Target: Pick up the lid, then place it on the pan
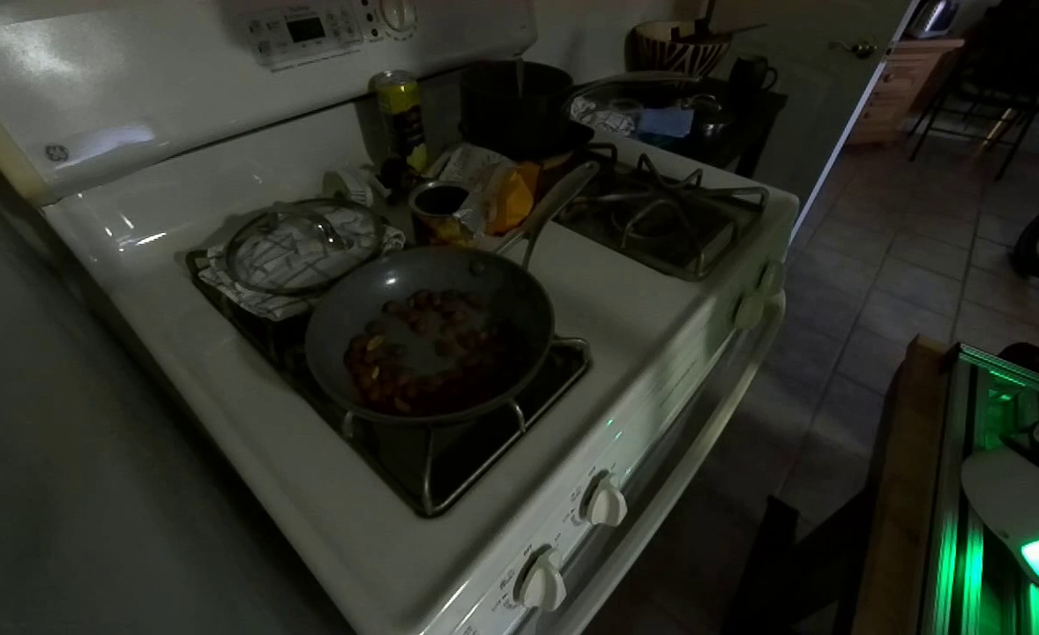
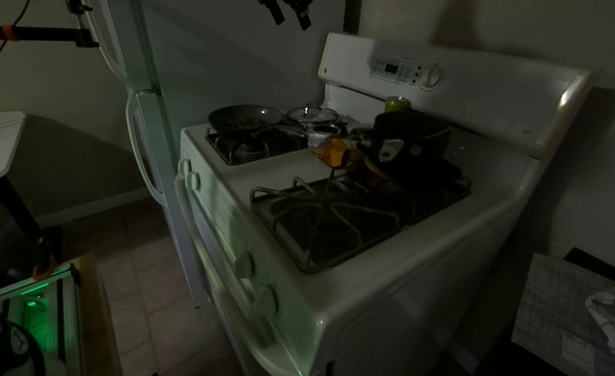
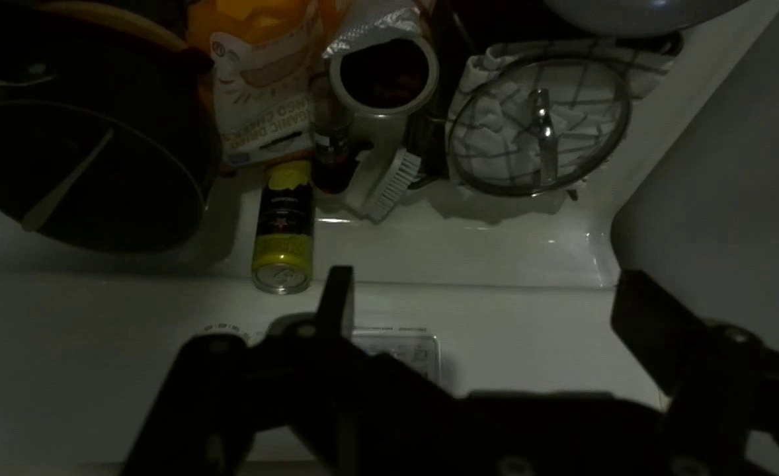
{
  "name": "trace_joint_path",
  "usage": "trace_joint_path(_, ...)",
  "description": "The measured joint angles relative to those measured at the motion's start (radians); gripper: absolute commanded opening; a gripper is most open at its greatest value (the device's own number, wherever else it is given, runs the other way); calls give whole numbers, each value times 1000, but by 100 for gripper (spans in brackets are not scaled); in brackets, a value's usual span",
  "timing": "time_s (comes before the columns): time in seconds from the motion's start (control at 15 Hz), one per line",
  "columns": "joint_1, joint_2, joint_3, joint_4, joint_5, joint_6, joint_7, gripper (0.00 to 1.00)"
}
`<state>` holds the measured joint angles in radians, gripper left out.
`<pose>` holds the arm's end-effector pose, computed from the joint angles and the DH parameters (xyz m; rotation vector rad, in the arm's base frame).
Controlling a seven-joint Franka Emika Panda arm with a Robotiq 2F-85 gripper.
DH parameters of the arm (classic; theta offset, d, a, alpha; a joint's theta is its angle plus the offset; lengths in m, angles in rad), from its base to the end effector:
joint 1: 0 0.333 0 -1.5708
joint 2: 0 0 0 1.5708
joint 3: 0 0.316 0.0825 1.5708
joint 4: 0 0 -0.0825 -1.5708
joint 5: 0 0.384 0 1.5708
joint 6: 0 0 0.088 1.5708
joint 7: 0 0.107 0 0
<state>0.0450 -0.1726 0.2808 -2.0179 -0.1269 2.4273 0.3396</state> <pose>0.5209 0.1861 0.5889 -2.9657 -0.1005 -0.9052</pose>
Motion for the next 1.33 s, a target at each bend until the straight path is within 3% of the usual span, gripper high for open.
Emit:
trace_joint_path(0.33, 61, 187, 5, 68, -99, 40, 2, 100)
trace_joint_path(0.53, 97, 330, -28, 174, -179, 58, 26, 100)
trace_joint_path(0.73, 140, 454, -74, 296, -177, 52, 50, 100)
trace_joint_path(1.07, 162, 491, -93, 345, -184, 46, 56, 100)
trace_joint_path(1.33, 242, 539, -163, 360, -233, 38, 64, 100)
